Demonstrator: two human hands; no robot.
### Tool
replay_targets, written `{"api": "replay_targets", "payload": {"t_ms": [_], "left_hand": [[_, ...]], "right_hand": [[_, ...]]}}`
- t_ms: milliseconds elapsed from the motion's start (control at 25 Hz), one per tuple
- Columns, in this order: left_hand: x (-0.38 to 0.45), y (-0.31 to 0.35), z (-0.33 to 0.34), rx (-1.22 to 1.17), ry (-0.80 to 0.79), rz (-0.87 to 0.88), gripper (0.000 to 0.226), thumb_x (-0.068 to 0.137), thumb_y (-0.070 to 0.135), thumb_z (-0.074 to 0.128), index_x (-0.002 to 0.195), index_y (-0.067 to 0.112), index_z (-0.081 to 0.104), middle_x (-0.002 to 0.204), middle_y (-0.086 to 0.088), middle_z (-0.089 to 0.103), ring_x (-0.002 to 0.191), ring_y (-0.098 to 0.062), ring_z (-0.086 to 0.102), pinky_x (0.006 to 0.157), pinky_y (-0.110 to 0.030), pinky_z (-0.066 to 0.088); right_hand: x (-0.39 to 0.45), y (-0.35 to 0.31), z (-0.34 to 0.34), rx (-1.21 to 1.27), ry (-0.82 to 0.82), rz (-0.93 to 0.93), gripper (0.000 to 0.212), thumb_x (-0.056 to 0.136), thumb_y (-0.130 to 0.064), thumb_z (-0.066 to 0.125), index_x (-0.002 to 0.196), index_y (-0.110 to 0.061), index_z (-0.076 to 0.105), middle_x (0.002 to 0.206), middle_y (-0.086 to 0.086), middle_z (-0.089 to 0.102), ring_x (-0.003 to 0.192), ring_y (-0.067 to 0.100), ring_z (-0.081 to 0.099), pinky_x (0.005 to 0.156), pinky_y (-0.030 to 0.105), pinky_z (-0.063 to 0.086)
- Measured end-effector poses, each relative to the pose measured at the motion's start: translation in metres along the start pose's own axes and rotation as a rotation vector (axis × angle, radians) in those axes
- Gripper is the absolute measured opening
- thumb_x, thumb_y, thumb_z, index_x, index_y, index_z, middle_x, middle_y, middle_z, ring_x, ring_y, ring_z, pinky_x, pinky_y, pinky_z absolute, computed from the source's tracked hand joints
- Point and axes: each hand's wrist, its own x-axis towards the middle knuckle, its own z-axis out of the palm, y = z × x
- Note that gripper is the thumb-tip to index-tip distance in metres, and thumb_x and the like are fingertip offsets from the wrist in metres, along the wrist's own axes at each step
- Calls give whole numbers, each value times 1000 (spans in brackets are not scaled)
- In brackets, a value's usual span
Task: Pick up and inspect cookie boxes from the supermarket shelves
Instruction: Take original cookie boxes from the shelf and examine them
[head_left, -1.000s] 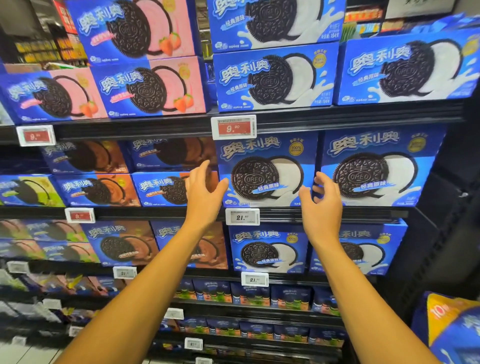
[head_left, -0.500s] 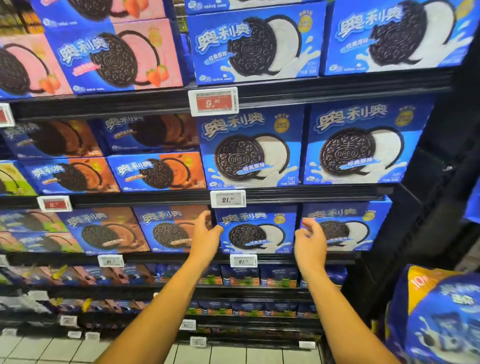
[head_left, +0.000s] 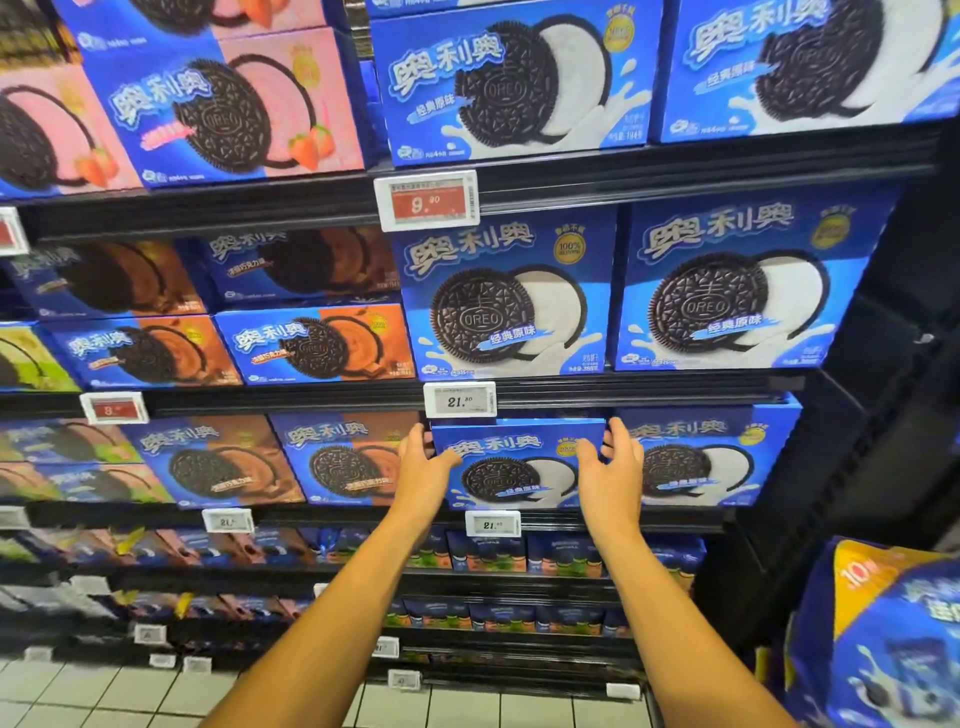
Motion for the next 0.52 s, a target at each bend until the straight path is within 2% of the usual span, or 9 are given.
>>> {"api": "replay_targets", "payload": {"t_ms": [80,160,240,320,400,520], "left_hand": [[-2,-4,-3,22,-19,-15,40,92,3,59,131,10,52,134,-14,41,118,-30,53,102,-47,46],[-8,-9,-6,-9,-18,-29,37,92,4,59,127,10,52,130,-16,50,114,-30,57,98,-48,48],[-19,-13,-9,-64,-25,-55,35,91,2,59,122,13,48,122,-13,59,102,-20,61,85,-35,52],[-31,-21,-9,-99,-34,-70,39,90,-1,60,120,19,44,115,-5,61,95,-12,60,76,-24,48],[-43,-27,-9,-114,-47,-53,45,90,-4,60,121,23,42,110,3,60,92,-3,58,69,-13,47],[-53,-30,-15,-149,-76,1,46,91,-1,63,122,27,45,115,4,61,93,3,61,69,-10,50]], "right_hand": [[-3,1,-2,-10,8,-13,52,101,-33,54,149,-19,41,145,3,39,127,21,46,100,46,45],[-6,4,-7,45,41,-31,37,100,-38,54,133,-21,53,132,3,47,114,19,51,90,40,48],[-13,9,-10,116,59,-12,19,100,-41,53,108,-23,53,110,4,54,92,16,55,73,34,47],[-24,17,-13,139,33,30,17,101,-42,51,97,-26,46,93,1,53,73,10,50,63,31,43],[-34,21,-15,159,15,51,14,103,-40,49,95,-29,43,88,1,53,68,9,48,61,32,43],[-45,15,-20,188,15,14,8,103,-37,49,97,-33,47,96,2,58,75,11,53,65,33,45]]}}
